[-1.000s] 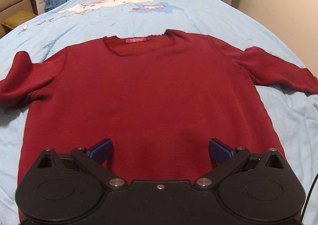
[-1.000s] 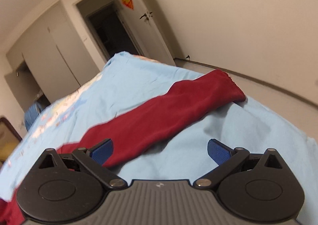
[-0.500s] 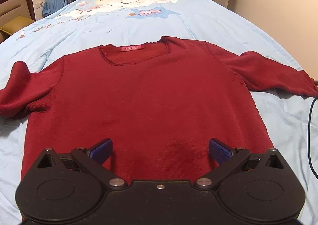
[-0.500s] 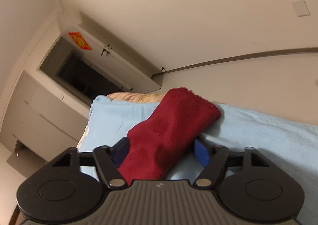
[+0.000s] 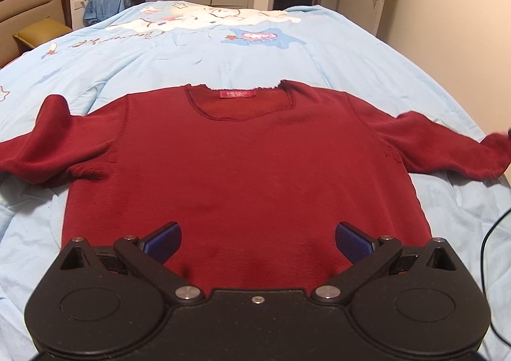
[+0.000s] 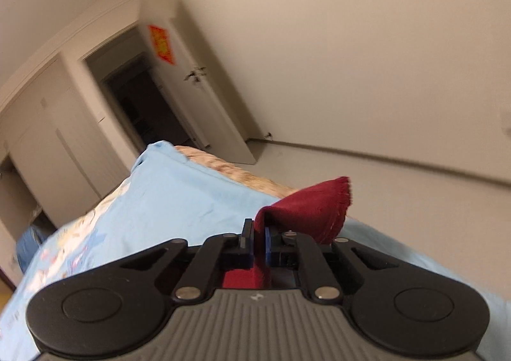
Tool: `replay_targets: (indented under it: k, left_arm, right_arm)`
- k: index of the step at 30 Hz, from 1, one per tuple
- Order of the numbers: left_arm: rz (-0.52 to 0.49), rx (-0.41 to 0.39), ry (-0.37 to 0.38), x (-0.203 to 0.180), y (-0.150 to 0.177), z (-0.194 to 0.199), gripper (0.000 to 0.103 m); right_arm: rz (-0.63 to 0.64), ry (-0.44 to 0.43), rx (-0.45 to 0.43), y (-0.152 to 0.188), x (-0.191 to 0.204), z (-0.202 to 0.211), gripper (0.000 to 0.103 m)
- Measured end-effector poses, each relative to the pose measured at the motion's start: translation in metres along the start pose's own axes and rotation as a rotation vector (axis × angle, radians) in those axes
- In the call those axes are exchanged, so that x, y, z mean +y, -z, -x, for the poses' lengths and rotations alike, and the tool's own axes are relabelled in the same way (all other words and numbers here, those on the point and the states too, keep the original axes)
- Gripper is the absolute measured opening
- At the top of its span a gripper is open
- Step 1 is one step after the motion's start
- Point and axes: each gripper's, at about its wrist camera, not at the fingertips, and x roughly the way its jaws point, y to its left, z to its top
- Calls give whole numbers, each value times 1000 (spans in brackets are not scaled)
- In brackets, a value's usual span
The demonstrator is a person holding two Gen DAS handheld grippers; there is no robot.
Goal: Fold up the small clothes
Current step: 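Lift the cuff with the right tool and lay it across the sweater body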
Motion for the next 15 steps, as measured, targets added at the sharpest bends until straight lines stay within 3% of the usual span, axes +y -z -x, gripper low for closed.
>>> replay_targets:
  k: [5, 10, 15]
  left_arm:
    - [38, -24, -4, 15, -1, 9, 102]
    - [90, -52, -29, 37, -1, 20, 102]
    - [146, -76, -63, 64, 0, 31, 102]
  right_arm:
    - [283, -78, -49, 5, 79, 13, 7]
    - [565, -201, -85, 31, 169, 31, 7]
    - [734, -313, -62, 68, 250, 49, 7]
